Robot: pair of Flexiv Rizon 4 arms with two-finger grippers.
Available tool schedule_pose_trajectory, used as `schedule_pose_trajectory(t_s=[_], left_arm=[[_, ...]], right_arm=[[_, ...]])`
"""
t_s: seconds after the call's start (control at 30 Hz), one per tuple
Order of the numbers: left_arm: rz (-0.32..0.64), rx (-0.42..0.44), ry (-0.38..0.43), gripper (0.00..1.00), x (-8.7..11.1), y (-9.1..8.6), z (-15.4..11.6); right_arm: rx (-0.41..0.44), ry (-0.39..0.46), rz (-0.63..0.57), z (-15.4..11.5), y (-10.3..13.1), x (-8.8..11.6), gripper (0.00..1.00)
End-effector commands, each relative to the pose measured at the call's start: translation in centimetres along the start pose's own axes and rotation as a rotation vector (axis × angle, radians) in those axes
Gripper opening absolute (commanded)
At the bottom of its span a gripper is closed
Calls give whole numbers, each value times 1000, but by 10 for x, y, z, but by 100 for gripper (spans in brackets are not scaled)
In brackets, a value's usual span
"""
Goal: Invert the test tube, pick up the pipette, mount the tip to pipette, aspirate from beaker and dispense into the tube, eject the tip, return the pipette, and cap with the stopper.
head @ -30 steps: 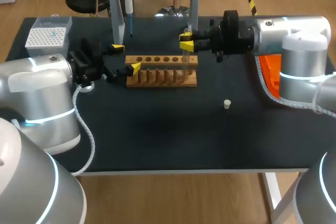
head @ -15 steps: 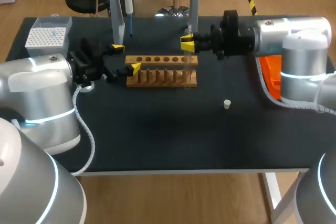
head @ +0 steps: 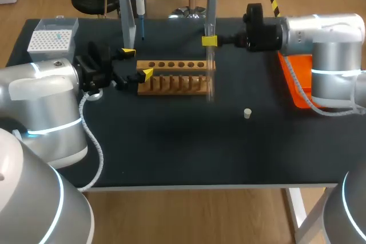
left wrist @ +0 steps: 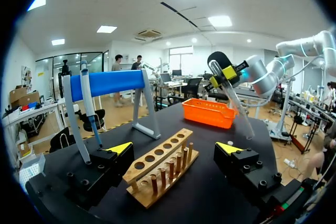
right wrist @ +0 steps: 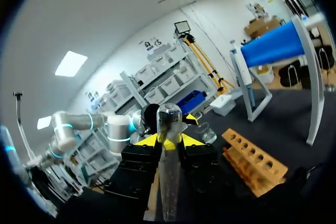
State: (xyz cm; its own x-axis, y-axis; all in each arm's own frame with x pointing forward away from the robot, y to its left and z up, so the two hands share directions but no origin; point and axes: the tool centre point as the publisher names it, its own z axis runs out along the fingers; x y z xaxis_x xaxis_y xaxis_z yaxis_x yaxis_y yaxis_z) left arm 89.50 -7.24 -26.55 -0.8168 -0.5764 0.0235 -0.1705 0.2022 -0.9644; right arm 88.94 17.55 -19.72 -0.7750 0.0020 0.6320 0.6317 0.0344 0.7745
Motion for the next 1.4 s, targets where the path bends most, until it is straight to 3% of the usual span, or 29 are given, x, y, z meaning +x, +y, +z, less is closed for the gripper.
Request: schedule_pose_trajectory(t_s=[0.03, 0.6, 1.4], left_arm=[[1, 2, -3, 100, 0, 1, 2], [1, 2, -3, 100, 0, 1, 2], [1, 2, -3, 100, 0, 1, 2]], right_arm=[[2, 61, 685, 0, -3, -4, 0], [90, 56, 848, 10, -17, -10, 0], [55, 92, 888, 12, -20, -9, 0]])
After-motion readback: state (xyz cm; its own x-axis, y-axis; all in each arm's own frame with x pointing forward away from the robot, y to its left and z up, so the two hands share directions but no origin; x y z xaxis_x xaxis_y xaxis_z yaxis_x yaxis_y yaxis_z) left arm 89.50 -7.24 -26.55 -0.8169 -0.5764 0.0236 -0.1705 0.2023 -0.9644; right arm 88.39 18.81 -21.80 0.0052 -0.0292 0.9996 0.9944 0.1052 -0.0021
